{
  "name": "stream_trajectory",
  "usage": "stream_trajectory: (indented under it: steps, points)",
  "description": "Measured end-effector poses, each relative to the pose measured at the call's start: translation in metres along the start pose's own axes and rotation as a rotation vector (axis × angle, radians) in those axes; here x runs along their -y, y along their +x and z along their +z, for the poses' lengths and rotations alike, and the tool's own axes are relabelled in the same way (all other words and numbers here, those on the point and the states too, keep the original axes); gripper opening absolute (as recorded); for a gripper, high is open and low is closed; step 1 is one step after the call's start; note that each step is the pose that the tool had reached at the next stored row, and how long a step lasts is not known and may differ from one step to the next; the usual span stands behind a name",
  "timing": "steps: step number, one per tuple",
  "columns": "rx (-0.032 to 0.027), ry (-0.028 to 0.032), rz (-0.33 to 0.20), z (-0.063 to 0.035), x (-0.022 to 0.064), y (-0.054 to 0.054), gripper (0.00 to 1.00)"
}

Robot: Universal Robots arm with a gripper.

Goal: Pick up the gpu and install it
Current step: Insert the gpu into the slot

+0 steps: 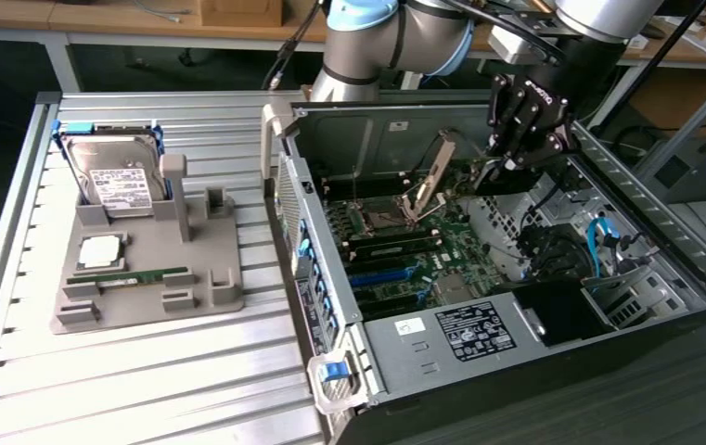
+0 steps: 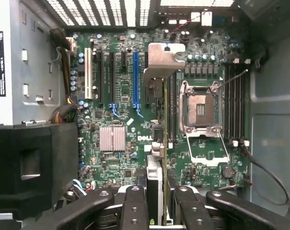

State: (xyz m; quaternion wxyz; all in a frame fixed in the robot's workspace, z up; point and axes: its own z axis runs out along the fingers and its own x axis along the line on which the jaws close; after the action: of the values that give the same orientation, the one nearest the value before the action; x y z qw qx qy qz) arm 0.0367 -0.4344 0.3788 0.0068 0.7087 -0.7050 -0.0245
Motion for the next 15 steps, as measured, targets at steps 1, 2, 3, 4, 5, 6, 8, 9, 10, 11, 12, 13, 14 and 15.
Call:
stream_trajectory:
  steps: [1,2,3,4,5,6,8,9,10,11,12,13,14,15]
  points:
    - [0.0002,0.0000,0.000,0.0000,0.0000,0.0000,0.27]
    - [0.0005,0.0000,0.000,0.0000,0.0000,0.0000,0.27]
    - [0.0006,0.0000,0.001,0.0001,0.0000,0.0000,0.27]
    - [0.0006,0.0000,0.001,0.0001,0.0000,0.0000,0.27]
    - [0.0007,0.0000,0.002,0.0001,0.0000,0.0000,0.27]
    - [0.0006,0.0000,0.002,0.0001,0.0000,0.0000,0.27]
    - [0.0006,0.0000,0.002,0.0001,0.0000,0.0000,0.27]
    - [0.0006,0.0000,0.002,0.0001,0.0000,0.0000,0.27]
    - [0.0006,0.0000,0.002,0.0001,0.0000,0.0000,0.27]
    - [0.0005,0.0000,0.002,0.0002,0.0000,0.0000,0.27]
    - [0.0007,0.0000,0.001,0.0006,-0.0002,0.0000,0.27]
    - [0.0006,0.0001,0.001,0.0012,-0.0012,0.0000,0.27]
    - [0.0006,0.0001,0.002,0.0017,-0.0021,0.0000,0.27]
    - [0.0006,0.0001,0.002,0.0023,-0.0029,0.0000,0.27]
